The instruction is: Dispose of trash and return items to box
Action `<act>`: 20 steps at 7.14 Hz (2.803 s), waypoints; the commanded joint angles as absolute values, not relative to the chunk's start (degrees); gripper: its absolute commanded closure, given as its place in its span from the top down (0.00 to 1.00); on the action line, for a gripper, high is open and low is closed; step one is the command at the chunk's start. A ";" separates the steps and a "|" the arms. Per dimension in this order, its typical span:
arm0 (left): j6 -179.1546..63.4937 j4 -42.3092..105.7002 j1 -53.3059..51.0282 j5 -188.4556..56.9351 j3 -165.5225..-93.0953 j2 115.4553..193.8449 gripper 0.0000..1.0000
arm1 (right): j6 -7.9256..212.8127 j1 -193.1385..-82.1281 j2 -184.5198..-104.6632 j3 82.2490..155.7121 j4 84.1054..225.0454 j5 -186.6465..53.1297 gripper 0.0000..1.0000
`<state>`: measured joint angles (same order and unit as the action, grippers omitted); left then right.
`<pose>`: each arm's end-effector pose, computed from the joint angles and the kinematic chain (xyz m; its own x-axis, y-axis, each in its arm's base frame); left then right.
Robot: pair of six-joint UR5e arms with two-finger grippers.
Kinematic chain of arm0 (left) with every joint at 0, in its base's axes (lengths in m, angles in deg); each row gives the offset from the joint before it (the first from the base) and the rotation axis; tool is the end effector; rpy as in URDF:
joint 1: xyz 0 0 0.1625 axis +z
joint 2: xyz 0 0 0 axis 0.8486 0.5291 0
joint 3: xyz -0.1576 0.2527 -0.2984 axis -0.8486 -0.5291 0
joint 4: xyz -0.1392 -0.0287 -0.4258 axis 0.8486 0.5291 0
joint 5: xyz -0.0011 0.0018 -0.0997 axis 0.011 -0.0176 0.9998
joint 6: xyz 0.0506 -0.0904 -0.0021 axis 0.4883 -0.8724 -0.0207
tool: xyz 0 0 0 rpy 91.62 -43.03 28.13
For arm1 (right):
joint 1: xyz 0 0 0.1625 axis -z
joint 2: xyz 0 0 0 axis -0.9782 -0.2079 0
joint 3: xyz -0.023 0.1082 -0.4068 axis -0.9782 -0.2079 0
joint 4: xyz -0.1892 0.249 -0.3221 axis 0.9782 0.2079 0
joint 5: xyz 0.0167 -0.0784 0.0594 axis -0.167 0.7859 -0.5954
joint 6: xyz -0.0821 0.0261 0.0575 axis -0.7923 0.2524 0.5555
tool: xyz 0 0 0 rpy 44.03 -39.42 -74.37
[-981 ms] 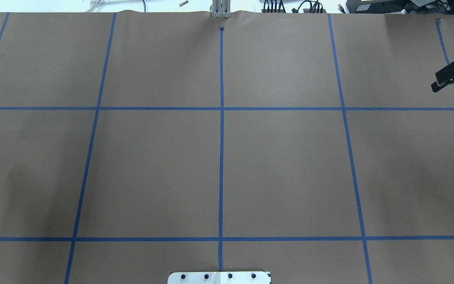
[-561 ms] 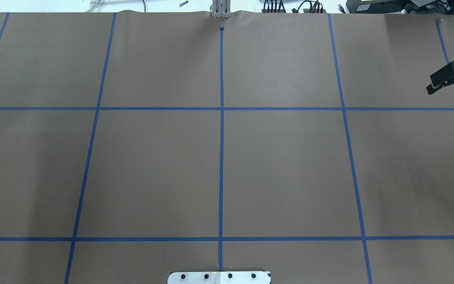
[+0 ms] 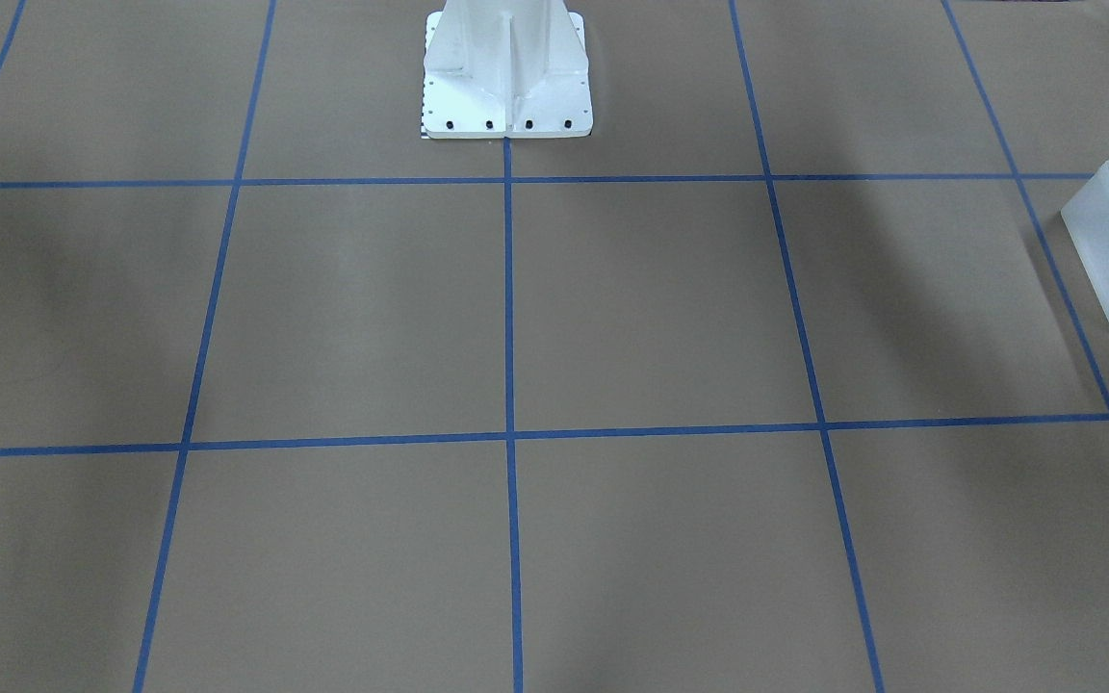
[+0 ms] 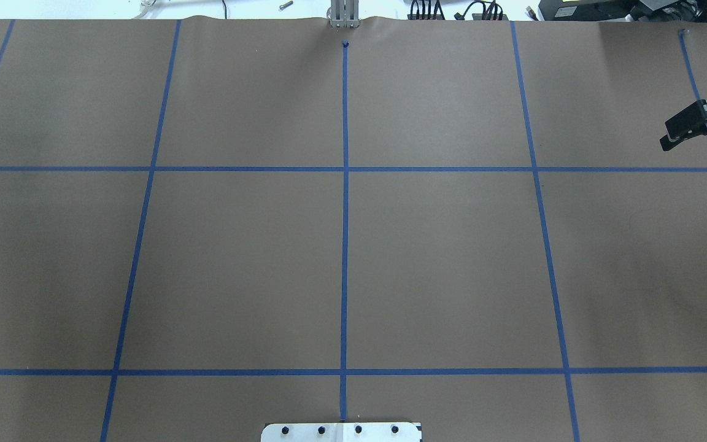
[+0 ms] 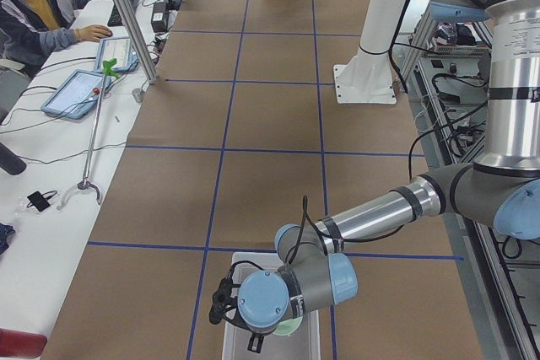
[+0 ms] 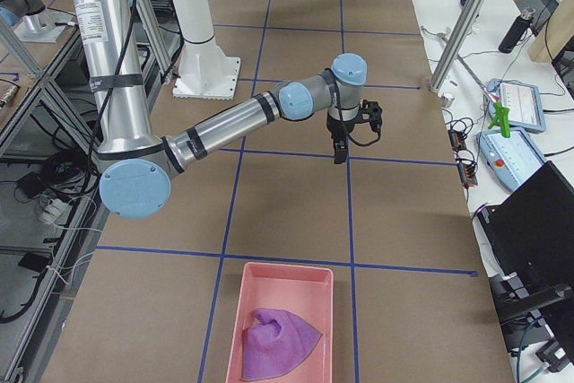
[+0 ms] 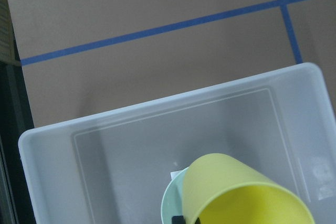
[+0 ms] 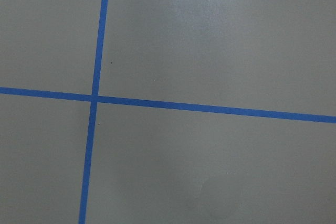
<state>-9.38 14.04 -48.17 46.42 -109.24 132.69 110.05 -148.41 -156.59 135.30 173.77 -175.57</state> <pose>-0.1884 -0.4264 0.8357 0.6928 0.2290 -0.6838 -0.1348 0.9727 0.1891 -0.1279 -0.5507 0.4176 0.6934 -0.0799 0.7161 0.0314 0.9962 0.0808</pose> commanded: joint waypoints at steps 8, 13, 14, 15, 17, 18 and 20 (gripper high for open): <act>-13.47 21.06 -47.85 42.52 -92.05 138.39 0.00 | 110.20 -147.35 -155.73 132.95 173.63 -175.57 1.00; -16.82 22.12 -47.76 42.87 -91.95 138.40 0.50 | 110.20 -147.35 -155.73 133.04 173.63 -175.57 1.00; -16.82 22.12 -47.76 42.87 -92.39 138.40 0.58 | 110.20 -147.35 -155.73 133.04 173.63 -175.57 1.00; -16.99 21.77 -47.76 42.87 -94.92 138.48 0.63 | 110.29 -147.35 -155.73 133.21 173.63 -175.57 1.00; -20.14 10.67 -47.76 44.70 -108.49 137.87 0.63 | 110.29 -147.35 -155.91 133.56 173.63 -175.48 1.00; -23.21 7.73 -47.59 49.68 -113.00 137.87 0.66 | 110.38 -147.35 -155.99 134.00 173.63 -175.40 1.00; -38.19 8.05 -40.59 51.75 -125.81 135.43 0.68 | 112.04 -147.35 -156.08 134.44 173.63 -174.08 1.00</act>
